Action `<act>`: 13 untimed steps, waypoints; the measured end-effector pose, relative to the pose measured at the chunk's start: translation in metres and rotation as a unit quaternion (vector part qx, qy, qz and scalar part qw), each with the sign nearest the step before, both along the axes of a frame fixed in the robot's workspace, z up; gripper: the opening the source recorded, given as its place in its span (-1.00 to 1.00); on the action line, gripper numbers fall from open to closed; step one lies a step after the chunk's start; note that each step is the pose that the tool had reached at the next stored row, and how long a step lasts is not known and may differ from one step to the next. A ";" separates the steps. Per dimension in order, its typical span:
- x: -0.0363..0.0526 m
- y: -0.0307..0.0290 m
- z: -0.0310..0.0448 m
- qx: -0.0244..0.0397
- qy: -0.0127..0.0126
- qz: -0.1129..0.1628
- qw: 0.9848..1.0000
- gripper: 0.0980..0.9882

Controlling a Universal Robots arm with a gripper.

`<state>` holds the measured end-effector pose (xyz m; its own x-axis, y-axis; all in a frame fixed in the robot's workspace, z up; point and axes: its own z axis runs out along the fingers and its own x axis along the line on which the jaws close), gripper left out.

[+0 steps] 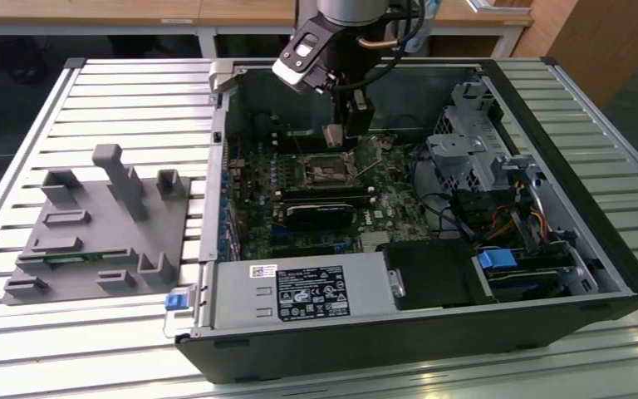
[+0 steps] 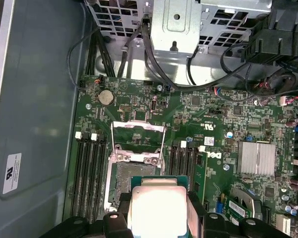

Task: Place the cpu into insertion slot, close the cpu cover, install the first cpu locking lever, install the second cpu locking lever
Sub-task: 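Place the cpu into insertion slot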

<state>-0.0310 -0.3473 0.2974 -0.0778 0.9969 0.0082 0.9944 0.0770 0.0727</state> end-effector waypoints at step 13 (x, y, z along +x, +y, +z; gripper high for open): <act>0.0000 0.0002 -0.0050 0.000 0.000 -0.001 1.000 -0.04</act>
